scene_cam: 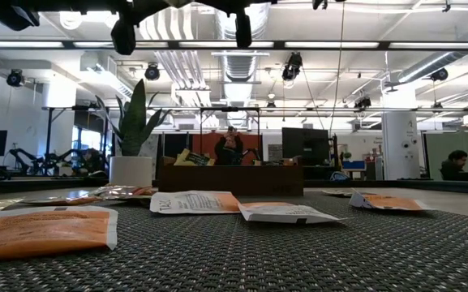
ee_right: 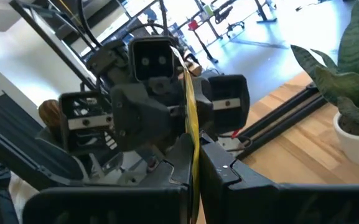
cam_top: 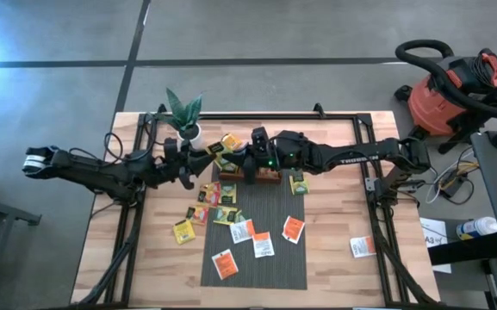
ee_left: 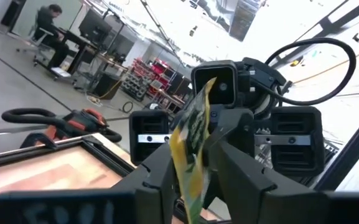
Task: Pick & Place Tea
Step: Put the yellow tea bag into the left compartment of the wooden organizer
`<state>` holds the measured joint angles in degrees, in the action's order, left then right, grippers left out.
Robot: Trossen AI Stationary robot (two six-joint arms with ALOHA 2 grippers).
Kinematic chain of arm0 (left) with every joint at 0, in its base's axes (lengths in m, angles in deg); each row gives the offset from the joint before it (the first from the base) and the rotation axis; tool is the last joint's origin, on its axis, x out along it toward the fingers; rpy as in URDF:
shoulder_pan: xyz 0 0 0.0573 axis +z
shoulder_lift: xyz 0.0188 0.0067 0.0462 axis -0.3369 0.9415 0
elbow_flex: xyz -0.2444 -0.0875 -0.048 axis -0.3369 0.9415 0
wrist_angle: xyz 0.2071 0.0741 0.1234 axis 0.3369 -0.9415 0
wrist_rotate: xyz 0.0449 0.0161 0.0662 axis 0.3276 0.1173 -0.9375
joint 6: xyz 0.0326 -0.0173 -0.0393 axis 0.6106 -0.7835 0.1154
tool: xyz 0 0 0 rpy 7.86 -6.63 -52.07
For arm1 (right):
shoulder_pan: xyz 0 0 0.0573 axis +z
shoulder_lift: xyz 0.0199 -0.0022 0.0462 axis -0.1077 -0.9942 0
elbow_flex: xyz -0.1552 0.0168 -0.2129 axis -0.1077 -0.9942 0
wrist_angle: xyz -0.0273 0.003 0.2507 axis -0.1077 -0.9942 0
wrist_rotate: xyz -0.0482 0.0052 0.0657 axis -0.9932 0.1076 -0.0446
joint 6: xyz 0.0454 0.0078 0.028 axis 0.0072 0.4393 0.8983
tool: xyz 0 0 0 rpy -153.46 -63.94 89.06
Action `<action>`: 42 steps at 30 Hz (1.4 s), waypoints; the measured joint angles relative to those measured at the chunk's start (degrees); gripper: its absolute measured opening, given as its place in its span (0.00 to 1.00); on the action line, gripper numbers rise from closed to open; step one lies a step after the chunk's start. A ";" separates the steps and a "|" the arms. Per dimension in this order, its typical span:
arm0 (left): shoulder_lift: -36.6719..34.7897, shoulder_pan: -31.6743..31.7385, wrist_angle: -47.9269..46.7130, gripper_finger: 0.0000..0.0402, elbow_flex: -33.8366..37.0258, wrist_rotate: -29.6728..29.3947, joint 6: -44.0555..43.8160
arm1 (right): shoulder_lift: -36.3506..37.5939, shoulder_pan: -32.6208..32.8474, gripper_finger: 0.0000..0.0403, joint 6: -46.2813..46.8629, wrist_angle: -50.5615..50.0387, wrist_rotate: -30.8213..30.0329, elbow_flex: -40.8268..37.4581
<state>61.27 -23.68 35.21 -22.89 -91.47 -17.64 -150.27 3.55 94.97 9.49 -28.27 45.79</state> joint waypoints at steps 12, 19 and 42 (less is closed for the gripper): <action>0.17 0.03 -0.69 0.01 0.00 0.37 0.07 | -0.07 0.15 0.07 -1.55 -4.99 -0.40 0.13; -0.04 0.03 -5.00 0.00 0.00 0.36 0.76 | 0.08 0.11 0.18 -6.84 -9.99 2.35 0.11; 3.29 0.02 -44.46 0.00 -13.98 3.25 15.23 | -0.05 -2.60 0.37 -38.52 -52.40 5.36 19.22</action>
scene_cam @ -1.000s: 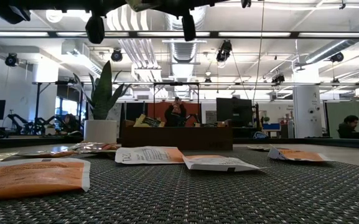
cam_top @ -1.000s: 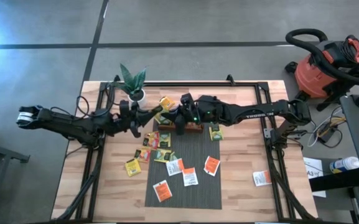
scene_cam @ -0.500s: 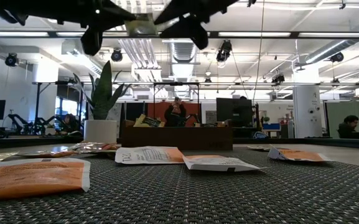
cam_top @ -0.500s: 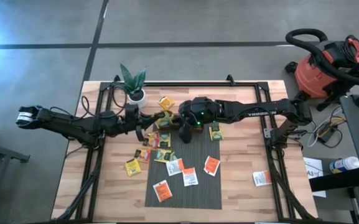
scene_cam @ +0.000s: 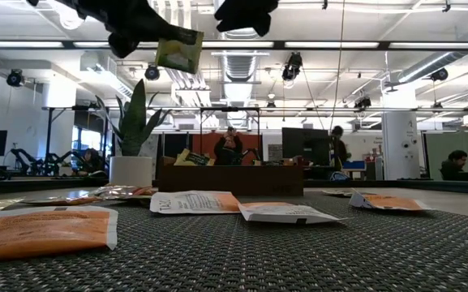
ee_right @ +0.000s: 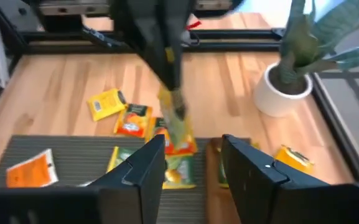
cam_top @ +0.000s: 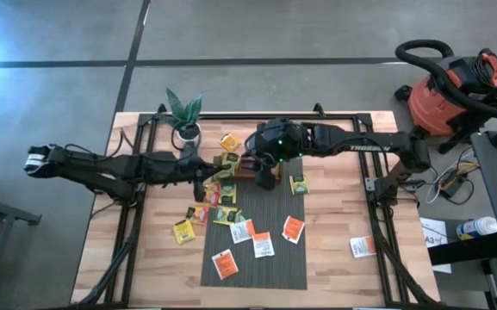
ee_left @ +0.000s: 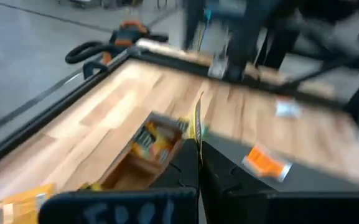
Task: Pick & Place Tea
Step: Put the yellow tea bag into the left compartment of the wooden organizer
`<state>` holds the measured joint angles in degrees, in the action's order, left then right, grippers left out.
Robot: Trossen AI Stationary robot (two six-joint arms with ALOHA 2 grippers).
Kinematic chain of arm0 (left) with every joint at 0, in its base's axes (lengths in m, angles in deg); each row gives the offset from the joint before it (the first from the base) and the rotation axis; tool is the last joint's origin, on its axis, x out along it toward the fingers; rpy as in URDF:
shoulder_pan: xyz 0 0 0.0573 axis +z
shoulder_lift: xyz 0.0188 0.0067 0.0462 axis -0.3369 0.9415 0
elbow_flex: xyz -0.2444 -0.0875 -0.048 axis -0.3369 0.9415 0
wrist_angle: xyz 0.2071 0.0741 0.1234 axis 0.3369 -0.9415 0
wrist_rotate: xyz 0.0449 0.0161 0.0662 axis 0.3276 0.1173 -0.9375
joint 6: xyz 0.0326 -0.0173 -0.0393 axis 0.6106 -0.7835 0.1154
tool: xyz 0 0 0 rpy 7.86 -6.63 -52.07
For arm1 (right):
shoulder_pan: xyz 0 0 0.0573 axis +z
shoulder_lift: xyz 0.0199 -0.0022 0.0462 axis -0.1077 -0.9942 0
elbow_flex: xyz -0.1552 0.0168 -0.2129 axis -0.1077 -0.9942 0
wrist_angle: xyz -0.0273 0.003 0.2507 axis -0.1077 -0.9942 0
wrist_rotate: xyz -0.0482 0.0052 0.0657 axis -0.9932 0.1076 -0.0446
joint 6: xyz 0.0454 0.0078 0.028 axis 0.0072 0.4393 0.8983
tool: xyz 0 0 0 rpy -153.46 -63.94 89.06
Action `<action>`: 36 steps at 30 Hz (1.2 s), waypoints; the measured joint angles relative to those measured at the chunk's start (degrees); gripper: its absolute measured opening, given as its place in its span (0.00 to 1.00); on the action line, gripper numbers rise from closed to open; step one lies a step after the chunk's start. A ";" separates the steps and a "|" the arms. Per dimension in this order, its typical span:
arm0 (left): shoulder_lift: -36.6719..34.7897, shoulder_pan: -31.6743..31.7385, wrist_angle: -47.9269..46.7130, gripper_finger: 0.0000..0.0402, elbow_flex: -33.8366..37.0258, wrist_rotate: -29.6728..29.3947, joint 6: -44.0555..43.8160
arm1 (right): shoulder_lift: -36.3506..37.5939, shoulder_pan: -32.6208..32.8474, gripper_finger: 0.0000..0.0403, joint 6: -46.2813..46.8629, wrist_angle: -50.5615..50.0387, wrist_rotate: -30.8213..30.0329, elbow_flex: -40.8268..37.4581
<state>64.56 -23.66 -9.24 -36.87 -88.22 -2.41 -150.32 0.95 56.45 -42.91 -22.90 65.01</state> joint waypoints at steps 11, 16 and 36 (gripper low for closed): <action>8.72 0.16 -6.73 0.00 -7.46 0.49 7.66 | -7.41 0.38 0.36 -6.35 -9.64 0.03 10.95; 9.65 0.16 -6.51 0.00 -7.59 0.49 7.54 | -10.65 0.60 0.34 -6.50 -14.28 0.07 15.84; 7.74 0.16 -7.20 0.00 -7.59 0.16 8.05 | -15.95 1.22 0.23 -6.69 -17.56 0.03 19.66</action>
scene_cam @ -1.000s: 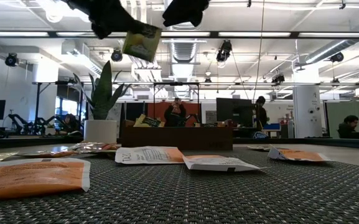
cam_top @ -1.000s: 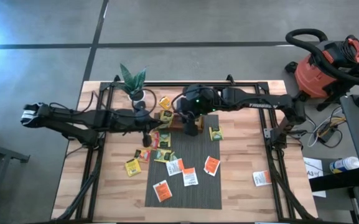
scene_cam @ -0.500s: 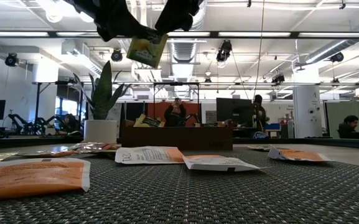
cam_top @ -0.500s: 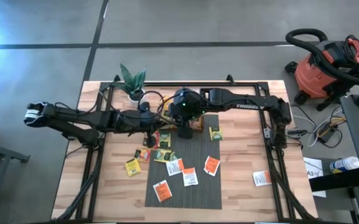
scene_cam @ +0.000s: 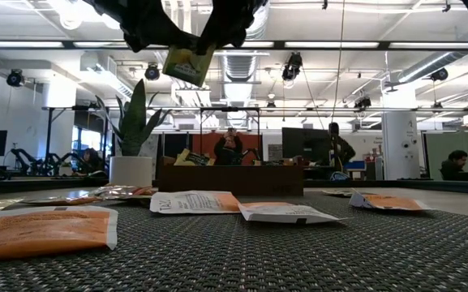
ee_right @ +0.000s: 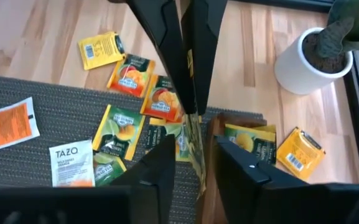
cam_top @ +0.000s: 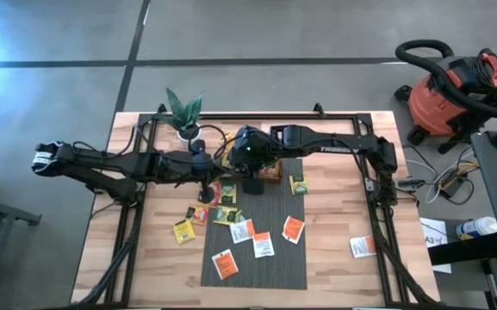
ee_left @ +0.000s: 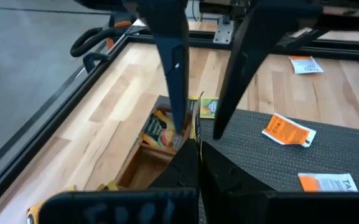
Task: Pick & Place Tea
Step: Put the yellow tea bag into the left compartment of the wooden organizer
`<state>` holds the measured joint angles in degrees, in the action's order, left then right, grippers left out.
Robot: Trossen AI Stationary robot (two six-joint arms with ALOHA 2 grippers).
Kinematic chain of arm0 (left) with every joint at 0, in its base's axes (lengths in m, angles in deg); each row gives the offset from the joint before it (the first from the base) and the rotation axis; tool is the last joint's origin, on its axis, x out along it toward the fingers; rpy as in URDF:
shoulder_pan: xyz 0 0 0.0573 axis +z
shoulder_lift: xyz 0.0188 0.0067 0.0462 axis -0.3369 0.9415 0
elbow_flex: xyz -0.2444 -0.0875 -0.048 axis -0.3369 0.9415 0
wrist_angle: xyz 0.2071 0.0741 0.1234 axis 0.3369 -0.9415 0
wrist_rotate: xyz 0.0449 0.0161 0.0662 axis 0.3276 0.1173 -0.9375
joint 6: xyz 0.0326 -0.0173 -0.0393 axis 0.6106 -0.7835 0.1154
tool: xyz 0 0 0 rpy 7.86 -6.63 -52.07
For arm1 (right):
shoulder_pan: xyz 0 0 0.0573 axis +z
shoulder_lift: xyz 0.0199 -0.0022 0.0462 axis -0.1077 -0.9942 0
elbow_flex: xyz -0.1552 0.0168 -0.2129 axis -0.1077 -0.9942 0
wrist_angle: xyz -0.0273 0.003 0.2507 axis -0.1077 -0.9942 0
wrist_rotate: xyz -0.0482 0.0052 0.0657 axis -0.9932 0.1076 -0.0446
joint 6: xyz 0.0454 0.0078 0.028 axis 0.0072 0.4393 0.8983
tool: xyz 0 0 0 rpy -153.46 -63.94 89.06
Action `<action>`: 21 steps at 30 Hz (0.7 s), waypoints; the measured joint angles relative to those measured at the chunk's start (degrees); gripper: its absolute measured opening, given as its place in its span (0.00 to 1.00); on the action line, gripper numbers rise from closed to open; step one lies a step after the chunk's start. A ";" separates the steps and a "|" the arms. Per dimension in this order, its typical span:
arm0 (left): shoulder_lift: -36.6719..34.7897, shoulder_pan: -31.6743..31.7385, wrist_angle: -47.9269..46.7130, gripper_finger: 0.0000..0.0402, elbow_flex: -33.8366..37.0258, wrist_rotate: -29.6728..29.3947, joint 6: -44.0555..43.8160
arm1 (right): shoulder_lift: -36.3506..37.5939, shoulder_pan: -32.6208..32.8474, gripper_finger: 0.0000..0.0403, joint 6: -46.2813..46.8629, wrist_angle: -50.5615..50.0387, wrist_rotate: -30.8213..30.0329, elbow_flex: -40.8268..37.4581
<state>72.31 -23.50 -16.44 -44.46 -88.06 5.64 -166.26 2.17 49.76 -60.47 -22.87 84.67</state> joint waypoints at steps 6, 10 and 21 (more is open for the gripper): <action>0.10 0.01 -0.01 0.00 0.00 0.01 0.66 | -0.09 -0.02 0.09 -0.27 0.05 0.00 -0.02; 0.28 0.09 -0.05 0.00 0.02 -0.22 0.70 | -0.09 -0.02 0.03 -0.29 0.08 -0.01 -0.09; 0.31 0.20 -7.71 0.20 0.09 -5.45 -7.79 | -0.09 -1.28 0.02 1.31 0.15 -3.13 -0.37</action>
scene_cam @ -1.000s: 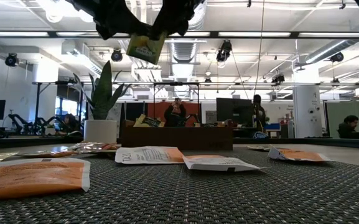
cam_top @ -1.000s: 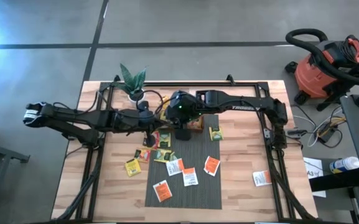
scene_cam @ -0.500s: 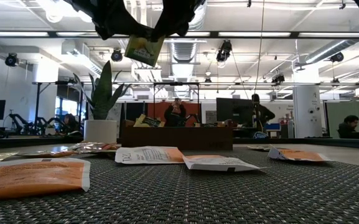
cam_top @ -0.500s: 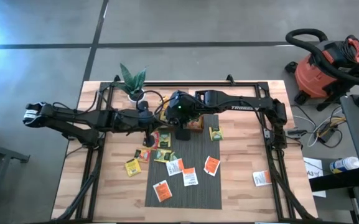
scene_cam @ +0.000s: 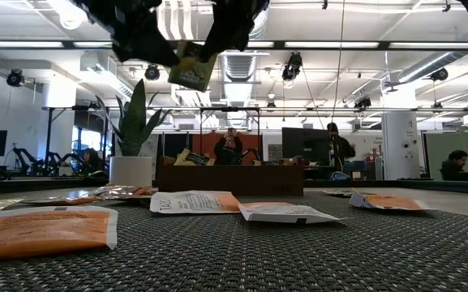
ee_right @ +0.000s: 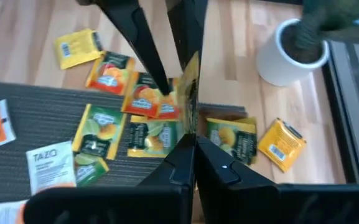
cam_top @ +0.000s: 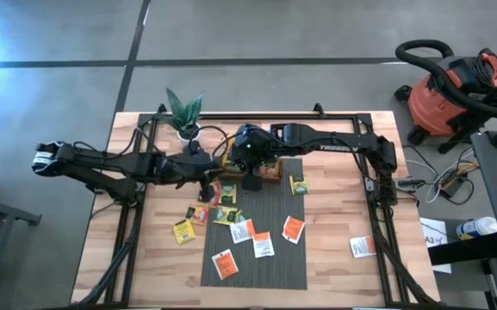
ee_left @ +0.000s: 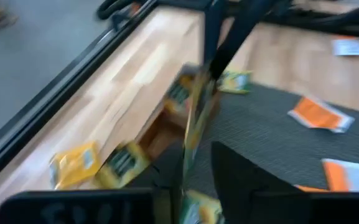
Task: Pick & Place Tea
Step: Put the yellow tea bag into the left compartment of the wooden organizer
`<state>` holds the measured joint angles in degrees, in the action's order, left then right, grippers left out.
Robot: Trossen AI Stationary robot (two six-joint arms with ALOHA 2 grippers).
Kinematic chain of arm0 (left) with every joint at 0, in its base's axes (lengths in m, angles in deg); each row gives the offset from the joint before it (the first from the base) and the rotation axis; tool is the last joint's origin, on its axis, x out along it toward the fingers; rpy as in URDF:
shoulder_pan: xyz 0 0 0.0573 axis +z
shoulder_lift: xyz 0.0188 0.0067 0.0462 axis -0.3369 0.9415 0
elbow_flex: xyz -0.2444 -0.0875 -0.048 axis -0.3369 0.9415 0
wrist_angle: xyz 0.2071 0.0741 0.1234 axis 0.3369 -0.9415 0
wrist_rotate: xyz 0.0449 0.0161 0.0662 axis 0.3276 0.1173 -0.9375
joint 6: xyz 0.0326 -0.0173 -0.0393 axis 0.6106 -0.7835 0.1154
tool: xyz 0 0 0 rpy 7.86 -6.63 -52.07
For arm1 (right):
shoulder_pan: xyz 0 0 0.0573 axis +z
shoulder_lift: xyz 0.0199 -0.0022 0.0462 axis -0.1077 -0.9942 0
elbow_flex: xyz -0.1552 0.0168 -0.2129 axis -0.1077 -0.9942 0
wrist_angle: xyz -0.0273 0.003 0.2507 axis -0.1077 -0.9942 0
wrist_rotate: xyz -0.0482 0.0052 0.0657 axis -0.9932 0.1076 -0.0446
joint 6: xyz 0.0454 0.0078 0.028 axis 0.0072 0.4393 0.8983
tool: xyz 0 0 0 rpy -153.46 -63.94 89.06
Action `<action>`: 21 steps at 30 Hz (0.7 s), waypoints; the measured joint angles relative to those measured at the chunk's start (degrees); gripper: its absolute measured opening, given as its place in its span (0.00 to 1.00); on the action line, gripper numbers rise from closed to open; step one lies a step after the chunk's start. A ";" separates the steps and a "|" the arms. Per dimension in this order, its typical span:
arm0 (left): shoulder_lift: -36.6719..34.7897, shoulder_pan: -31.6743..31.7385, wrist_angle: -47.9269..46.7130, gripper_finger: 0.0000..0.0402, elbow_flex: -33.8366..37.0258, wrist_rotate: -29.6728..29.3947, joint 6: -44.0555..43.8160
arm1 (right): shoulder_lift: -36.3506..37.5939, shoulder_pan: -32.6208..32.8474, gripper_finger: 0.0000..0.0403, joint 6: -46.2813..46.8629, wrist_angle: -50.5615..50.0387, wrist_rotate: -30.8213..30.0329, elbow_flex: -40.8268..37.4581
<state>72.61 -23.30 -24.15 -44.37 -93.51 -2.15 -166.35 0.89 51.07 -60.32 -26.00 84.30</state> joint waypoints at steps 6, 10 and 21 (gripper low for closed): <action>-0.35 -1.18 -7.57 0.30 0.03 -5.69 -8.18 | 0.00 -2.77 0.02 4.06 1.12 0.16 -2.17; -2.02 -4.62 -8.27 0.30 0.04 -7.99 -11.97 | -0.02 -4.51 0.02 4.72 4.30 3.25 -6.45; -13.89 -15.22 -15.72 0.30 6.50 -22.24 -28.84 | -8.77 -6.48 0.02 3.81 8.93 5.07 -5.61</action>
<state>58.73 -38.52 -39.87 -37.87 -115.75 -30.98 -175.13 -5.59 54.87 -51.39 -20.93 78.69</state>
